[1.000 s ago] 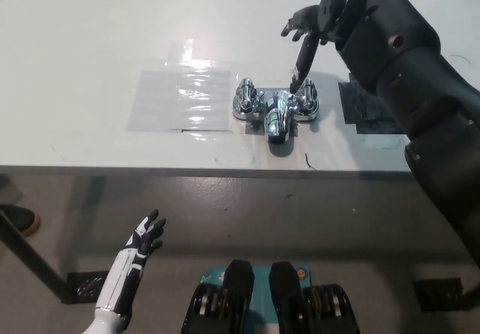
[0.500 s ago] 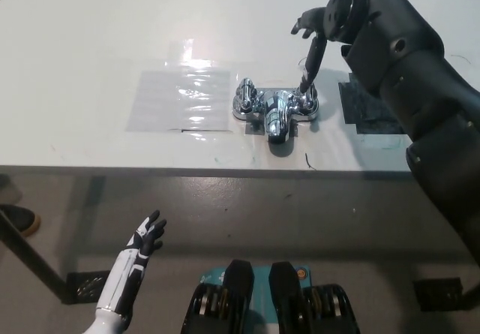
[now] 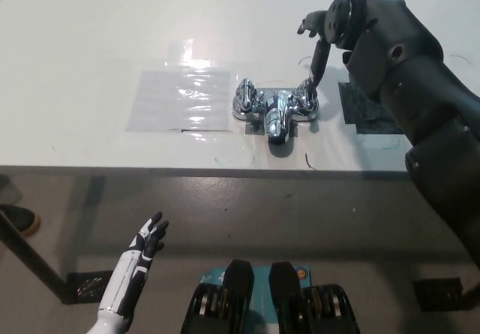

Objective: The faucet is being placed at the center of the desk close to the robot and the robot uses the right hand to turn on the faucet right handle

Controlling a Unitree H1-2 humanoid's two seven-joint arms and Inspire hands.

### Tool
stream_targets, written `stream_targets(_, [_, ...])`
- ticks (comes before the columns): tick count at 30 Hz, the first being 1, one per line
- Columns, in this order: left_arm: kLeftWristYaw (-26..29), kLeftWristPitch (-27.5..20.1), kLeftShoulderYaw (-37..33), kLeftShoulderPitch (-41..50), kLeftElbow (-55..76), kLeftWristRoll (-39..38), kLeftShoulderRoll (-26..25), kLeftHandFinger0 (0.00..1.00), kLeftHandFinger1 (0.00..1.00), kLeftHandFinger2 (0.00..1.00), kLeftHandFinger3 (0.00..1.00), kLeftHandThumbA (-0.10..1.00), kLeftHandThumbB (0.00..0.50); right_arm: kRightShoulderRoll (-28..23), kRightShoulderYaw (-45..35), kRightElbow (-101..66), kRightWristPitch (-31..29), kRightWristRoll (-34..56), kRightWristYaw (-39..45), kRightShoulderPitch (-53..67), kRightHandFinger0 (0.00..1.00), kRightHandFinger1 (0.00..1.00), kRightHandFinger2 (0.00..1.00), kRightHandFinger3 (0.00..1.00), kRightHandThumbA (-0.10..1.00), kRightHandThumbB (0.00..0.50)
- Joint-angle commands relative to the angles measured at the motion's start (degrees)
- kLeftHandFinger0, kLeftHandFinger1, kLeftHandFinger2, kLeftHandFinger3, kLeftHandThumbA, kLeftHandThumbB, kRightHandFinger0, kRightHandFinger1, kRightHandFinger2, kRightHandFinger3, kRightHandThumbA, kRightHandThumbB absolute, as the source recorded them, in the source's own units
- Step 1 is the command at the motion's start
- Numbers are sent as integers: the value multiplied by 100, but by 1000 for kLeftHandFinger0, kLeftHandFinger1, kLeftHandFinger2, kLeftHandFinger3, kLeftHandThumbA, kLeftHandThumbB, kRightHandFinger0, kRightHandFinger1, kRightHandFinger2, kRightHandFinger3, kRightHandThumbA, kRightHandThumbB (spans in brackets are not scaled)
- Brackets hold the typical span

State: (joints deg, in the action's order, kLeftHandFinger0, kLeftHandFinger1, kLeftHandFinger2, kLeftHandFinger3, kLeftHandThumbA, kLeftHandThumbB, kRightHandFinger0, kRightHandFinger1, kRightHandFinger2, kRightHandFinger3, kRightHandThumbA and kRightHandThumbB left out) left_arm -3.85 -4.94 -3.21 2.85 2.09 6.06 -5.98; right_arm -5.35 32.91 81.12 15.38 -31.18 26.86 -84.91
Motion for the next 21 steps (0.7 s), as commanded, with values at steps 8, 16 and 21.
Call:
stream_targets(8, [14, -199, -44, -76, 173, 71, -8, 1000, 1000, 1000, 1000, 1000, 485, -18, -225, 47, 150, 138, -279, -223, 1000, 1000, 1000, 1000, 1000, 225])
stream_targets(16, [17, -170, -29, -70, 212, 78, -13, 1000, 1000, 1000, 1000, 1000, 464, -43, -263, -17, 140, 123, -440, -378, 1000, 1000, 1000, 1000, 1000, 235])
stream_targets(21, [9, -230, -27, -70, 167, 70, -29, 1000, 1000, 1000, 1000, 1000, 467, -73, -374, 31, 214, 145, -526, -438, 1000, 1000, 1000, 1000, 1000, 257])
